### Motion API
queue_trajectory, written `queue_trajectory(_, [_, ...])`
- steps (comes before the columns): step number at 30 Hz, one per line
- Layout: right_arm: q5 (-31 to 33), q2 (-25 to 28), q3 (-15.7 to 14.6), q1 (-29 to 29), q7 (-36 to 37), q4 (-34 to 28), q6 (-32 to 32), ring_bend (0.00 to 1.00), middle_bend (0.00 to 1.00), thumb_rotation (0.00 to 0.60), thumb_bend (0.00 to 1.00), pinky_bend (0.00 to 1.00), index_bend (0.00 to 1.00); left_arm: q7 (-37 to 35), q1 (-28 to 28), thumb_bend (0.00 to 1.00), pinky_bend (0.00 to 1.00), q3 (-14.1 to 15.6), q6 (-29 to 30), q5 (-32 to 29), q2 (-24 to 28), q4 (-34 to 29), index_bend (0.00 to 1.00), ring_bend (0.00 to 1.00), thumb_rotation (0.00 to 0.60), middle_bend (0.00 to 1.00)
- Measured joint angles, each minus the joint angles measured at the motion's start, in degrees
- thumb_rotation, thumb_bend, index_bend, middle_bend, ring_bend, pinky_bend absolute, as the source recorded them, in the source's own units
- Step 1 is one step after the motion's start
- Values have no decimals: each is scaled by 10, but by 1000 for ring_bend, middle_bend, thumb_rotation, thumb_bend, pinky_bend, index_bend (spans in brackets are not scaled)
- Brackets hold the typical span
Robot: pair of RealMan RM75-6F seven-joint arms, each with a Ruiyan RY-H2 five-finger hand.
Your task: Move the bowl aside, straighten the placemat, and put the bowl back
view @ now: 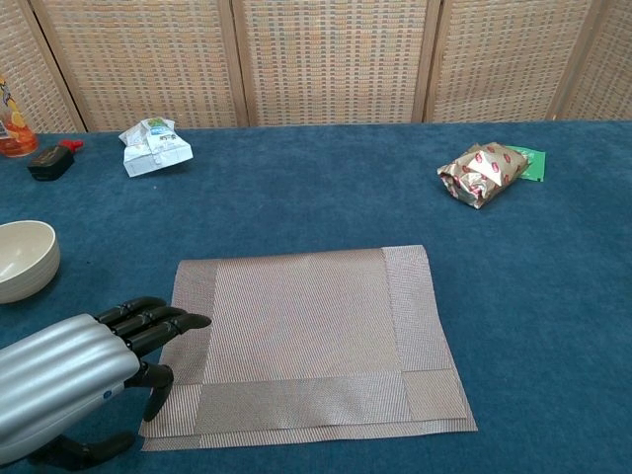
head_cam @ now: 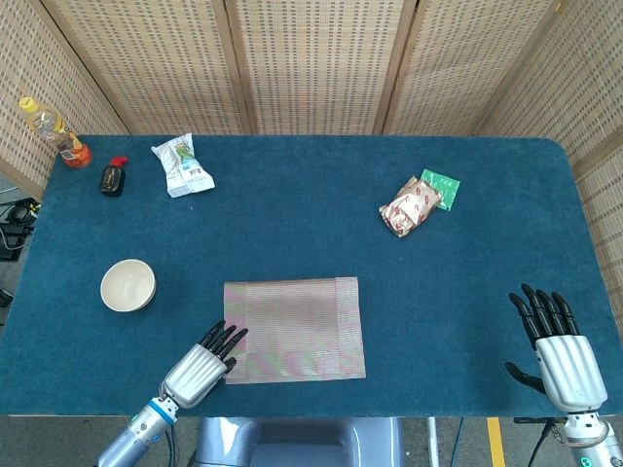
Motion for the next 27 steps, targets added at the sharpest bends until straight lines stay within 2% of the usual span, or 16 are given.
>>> queue_trajectory(12, [-1,0,-1,0,-1,-1,0,0,0,600,18,0,0,-13,-7,416,0,-7,-2,2,-23,21,574,0,600,0])
queue_trajectory(19, [-2,1,-1,0,1,-1,0,0,0,600,18,0,0,-8,-9,419,0,-9,-7,-2,-27,21,574,0,600,0])
queue_trajectory(27, [-4,2,-3,0,2,-2,-1,0,0,600,18,0,0,-8,-9,418,0,-11,-4,-6,-24,21,523,0,600,0])
